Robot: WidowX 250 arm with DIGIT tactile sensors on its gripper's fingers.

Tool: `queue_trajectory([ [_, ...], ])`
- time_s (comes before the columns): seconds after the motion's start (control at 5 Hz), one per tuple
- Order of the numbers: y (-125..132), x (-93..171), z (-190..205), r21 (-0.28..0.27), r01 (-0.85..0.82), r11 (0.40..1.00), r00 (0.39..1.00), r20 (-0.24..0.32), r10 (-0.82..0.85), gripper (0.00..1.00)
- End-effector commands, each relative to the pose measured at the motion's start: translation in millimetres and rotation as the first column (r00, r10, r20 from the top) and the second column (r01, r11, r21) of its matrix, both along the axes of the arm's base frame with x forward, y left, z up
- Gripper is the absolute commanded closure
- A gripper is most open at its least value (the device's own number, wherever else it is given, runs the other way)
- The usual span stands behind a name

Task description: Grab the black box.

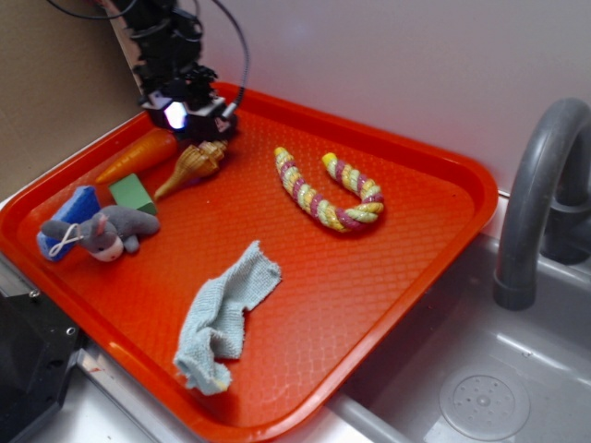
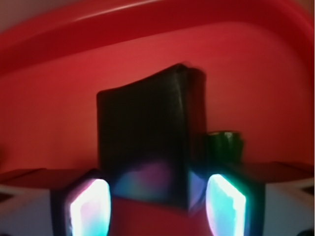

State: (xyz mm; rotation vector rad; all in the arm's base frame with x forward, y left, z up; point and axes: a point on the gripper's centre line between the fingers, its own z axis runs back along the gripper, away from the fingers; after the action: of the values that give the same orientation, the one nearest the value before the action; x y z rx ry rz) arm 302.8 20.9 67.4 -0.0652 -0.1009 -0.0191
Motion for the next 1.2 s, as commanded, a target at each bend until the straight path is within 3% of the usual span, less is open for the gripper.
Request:
queue_trajectory([
  [0.0, -23.9, -6.6, 59.9, 0.058, 0.074, 0.996, 0.993, 0.087, -0.079, 1.0],
  [0.2, -13.4, -8.1, 70.1, 0.044, 0.059, 0.997, 0.992, 0.111, -0.063, 0.06],
  [0.4, 4.7, -5.2, 61.6, 0.021, -0.167, 0.986, 0.97, 0.183, 0.161, 0.0],
  [0.6, 15.9, 8.5, 43.5, -0.032, -0.281, 0.959, 0.932, 0.231, 0.281, 0.0],
  [0.8, 22.0, 18.1, 27.7, -0.078, -0.347, 0.934, 0.909, 0.218, 0.356, 0.0],
  [1.0, 15.3, 34.6, 6.3, -0.161, -0.353, 0.922, 0.912, 0.161, 0.378, 0.0],
])
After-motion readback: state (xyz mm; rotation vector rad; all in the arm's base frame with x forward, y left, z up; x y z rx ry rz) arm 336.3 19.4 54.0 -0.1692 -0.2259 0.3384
